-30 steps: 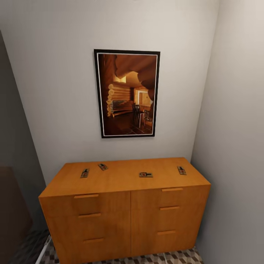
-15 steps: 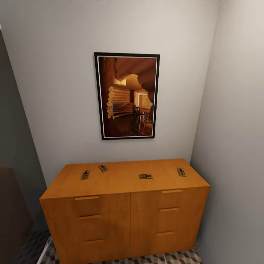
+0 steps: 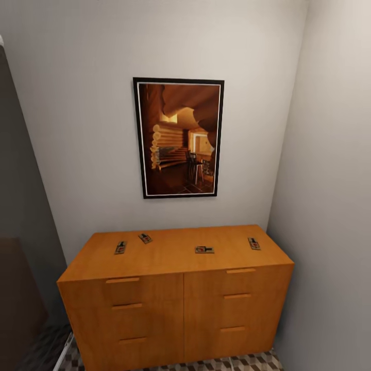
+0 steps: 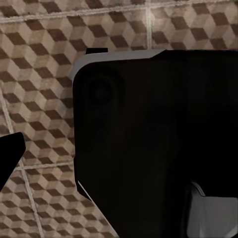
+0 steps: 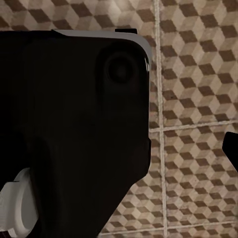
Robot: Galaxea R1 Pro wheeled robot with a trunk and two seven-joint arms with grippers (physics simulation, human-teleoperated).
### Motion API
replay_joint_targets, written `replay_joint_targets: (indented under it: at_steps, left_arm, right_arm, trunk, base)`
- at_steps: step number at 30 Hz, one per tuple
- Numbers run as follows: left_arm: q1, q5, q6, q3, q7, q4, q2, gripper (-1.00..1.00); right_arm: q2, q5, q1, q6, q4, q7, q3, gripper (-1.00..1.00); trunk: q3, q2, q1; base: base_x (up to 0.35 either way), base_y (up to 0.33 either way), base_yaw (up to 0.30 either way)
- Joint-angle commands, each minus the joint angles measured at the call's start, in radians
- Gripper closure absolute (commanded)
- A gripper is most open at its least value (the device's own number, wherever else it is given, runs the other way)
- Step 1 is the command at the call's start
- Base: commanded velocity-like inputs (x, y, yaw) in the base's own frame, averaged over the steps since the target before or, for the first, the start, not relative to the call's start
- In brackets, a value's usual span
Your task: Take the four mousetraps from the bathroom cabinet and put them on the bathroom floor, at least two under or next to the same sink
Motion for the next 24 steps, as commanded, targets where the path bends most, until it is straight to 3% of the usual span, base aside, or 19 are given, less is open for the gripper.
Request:
replay_joint_targets:
  at_steps: [1,24]
  left_arm:
    - [0.0,0.001,0.0,0.0,-0.001,-0.001,0.0,-1.0]
    - [0.0,0.001,0.0,0.0,-0.001,-0.001,0.0,-1.0]
  right_arm:
    - [0.0,-0.001,0.0,-0.003,0.0,0.0,-0.001,-1.0]
    - [0.001,0.001,-0.001,-0.003,0.0,0.0,0.004,-1.0]
  trunk:
    - [0.002,0.006,-0.004]
    - [0.074,0.167,-0.092]
  base:
    - [0.0,0.0,0.0]
    - [0.0,0.0,0.0]
